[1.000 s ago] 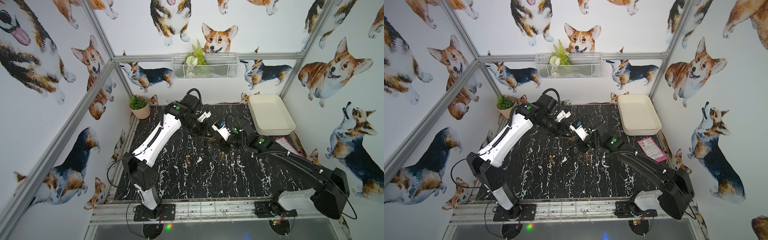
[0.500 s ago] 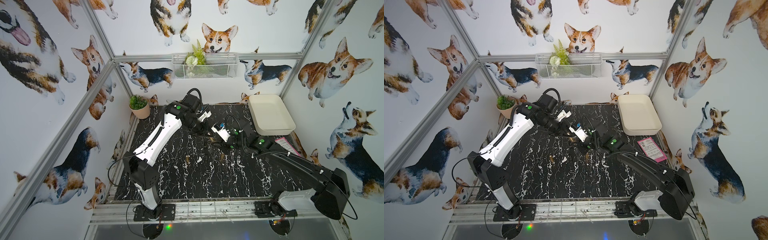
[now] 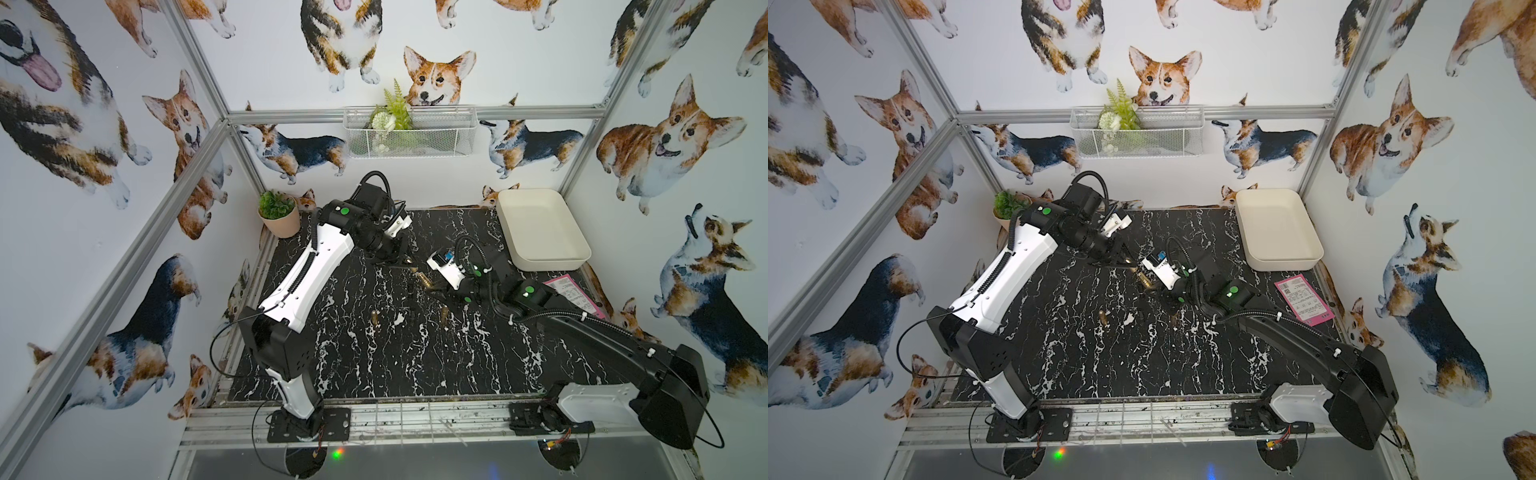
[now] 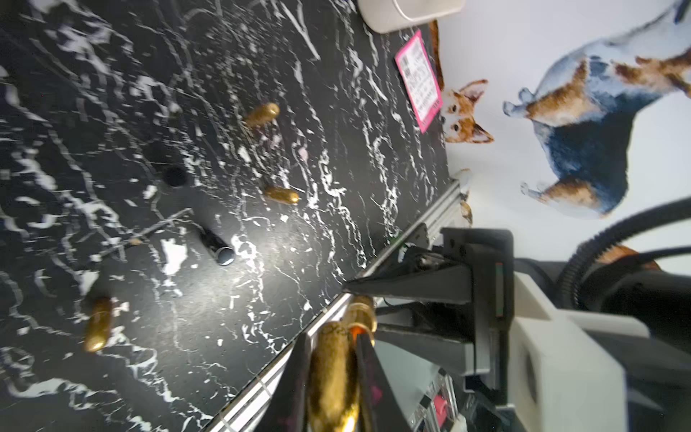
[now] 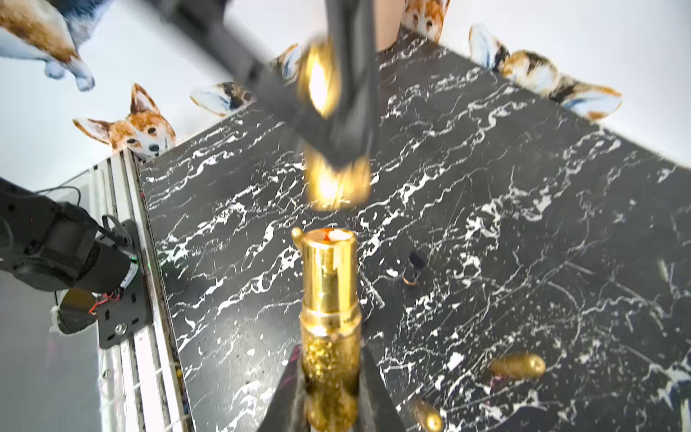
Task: Open the lipstick cap
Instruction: Open the cover of the lipstick, then place the cover at the center of the board.
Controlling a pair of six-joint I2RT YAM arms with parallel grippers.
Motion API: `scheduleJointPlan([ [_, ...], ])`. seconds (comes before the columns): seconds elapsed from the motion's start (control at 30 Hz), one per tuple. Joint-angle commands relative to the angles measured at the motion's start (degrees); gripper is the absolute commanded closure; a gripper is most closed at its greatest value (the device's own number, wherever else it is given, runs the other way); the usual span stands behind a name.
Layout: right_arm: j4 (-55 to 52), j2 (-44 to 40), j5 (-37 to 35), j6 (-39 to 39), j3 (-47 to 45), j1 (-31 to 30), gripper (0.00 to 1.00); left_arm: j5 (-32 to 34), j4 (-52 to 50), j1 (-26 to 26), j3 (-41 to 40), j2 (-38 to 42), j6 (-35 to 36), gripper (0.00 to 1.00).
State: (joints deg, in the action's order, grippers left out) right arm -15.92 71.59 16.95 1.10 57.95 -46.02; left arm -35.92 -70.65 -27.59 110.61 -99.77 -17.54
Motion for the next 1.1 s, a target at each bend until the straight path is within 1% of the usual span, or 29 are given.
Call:
scheduleJointPlan([
  [0.0, -1.0, -0.9, -0.2, -0.4, -0.7, -0.4, 1.0, 1.1, 0.5, 1.7, 0.7, 0.7, 0.1, 1.0],
  [0.07, -1.3, -1.0, -0.4, -0.2, -0.7, -0.4, 1.0, 1.9, 0.4, 2.4, 0.7, 0.8, 0.2, 1.0],
  [0.1, -1.5, -1.0, -0.5, -0.1, -0.5, -0.5, 1.0, 4.0, -0.2, 3.2, 0.7, 0.8, 0.5, 1.0],
  [0.13, -1.7, -1.2, -0.6, -0.1, -0.4, -0.4, 1.0, 7.3, -1.0, 3.7, 1.0, 0.8, 0.9, 1.0],
  [0.2, -1.2, -1.4, -0.9, -0.4, -0.3, -0.4, 1.0, 16.9, -3.5, 3.9, 2.2, -0.2, 2.7, 1.0],
  [0.23, -0.9, -1.5, -1.0, -0.5, -0.3, -0.4, 1.0, 20.4, -4.1, 3.9, 2.4, -0.6, 3.2, 1.0],
  [0.27, -0.4, -1.7, -1.3, -0.9, -0.1, -0.5, 1.0, 25.5, -3.8, 3.9, 1.3, -1.2, 3.6, 1.0],
  [0.33, 0.6, -1.9, -1.6, -1.2, 0.0, -0.4, 1.0, 30.5, -1.2, 4.5, -2.2, -1.8, 3.3, 1.0],
  [0.43, 1.7, -2.4, -3.0, -1.6, 0.6, -0.6, 1.0, 29.5, 7.5, 6.7, -10.9, -2.6, 0.3, 1.0],
  [0.47, 1.8, -2.6, -3.3, -1.6, 0.8, -0.6, 1.0, 30.1, 9.4, 7.1, -12.6, -2.9, -0.6, 1.0],
  [0.57, 1.3, -3.3, -4.3, -1.1, 1.6, -0.9, 1.0, 34.7, 16.5, 7.7, -18.3, -4.0, -3.5, 1.0],
  [0.6, 1.1, -3.7, -4.5, -1.0, 1.8, -0.9, 1.0, 35.0, 18.3, 8.0, -19.5, -4.5, -3.8, 1.0],
  [0.67, 1.0, -4.3, -4.9, -0.8, 1.9, -0.8, 1.0, 34.7, 20.7, 8.1, -20.4, -5.7, -3.3, 1.0],
  [0.77, 1.3, -4.9, -5.2, -0.8, 1.4, -0.9, 1.0, 34.5, 19.9, 8.4, -18.6, -9.2, -2.7, 1.0],
  [0.87, 2.1, -4.9, -5.4, -1.2, 0.6, -0.8, 1.0, 36.2, 19.4, 9.3, -17.8, -12.2, -2.5, 1.0],
  [0.97, 2.6, -5.1, -5.7, -1.7, -0.2, -1.0, 1.0, 38.8, 20.8, 10.3, -19.6, -13.3, -2.9, 1.0],
  [1.07, 2.9, -5.2, -6.4, -1.8, -0.8, -0.9, 1.0, 39.0, 23.7, 11.2, -22.4, -13.5, -3.4, 1.0],
])
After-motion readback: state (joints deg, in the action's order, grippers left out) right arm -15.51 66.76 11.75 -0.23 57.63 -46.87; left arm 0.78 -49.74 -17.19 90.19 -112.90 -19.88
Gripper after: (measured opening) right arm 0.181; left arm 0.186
